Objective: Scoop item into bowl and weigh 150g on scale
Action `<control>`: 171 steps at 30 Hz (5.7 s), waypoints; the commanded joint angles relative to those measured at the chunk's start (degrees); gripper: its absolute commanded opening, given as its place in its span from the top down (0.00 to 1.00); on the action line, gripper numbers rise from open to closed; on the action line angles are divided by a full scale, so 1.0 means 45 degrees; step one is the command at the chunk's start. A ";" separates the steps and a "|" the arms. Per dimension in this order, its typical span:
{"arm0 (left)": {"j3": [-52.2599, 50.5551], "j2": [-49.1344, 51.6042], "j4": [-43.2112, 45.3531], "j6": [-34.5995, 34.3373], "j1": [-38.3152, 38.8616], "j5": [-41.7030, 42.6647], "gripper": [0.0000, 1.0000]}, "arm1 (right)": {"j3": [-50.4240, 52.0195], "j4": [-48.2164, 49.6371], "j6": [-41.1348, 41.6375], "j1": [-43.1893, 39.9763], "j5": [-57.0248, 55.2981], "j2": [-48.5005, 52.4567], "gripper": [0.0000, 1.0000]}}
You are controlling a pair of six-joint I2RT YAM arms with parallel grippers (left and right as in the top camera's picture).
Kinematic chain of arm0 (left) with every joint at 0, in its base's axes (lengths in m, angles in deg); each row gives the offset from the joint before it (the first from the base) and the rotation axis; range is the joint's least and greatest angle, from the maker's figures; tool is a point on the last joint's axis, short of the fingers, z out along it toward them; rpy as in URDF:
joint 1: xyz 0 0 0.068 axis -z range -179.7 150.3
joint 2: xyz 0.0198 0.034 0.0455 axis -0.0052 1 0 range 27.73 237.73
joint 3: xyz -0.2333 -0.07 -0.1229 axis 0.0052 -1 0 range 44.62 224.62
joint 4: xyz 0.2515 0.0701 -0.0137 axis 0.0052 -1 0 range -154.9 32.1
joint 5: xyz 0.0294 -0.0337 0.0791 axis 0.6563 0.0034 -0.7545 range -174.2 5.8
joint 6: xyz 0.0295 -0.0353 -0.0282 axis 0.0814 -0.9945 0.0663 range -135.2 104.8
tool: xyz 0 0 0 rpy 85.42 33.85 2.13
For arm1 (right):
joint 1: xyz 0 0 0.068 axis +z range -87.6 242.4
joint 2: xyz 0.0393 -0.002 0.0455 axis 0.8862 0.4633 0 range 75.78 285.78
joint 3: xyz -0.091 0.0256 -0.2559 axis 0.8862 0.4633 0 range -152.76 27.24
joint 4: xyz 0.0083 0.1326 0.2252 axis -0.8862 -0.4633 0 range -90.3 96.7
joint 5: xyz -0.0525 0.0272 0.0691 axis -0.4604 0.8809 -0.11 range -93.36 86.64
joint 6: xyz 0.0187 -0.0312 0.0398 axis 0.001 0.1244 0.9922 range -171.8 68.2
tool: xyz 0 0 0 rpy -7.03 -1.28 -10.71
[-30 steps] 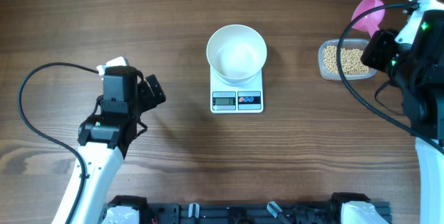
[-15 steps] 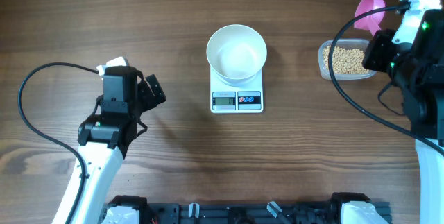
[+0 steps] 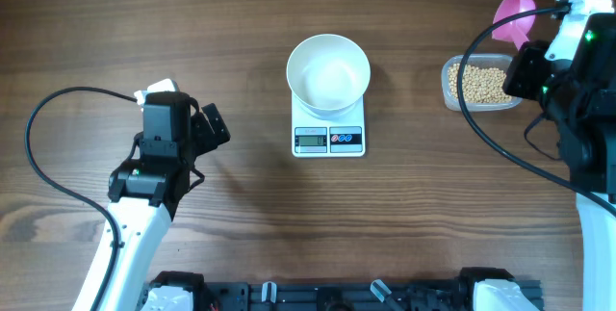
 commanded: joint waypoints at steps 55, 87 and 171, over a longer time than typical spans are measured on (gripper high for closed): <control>-0.0029 0.0073 0.0369 0.0053 -0.0092 0.1520 0.00 | -0.0102 -0.0029 -0.0146 -0.0097 -0.0078 0.0918 0.96; -0.0029 -0.3857 -0.3983 0.5372 -0.1977 1.0710 0.00 | -0.0102 -0.0223 -0.0141 -0.0097 -0.0073 0.0918 0.96; 0.0374 -0.0918 -0.1200 0.2545 0.3483 0.5712 0.00 | -0.0102 -0.0029 -0.0151 -0.0092 -0.0073 0.0918 0.96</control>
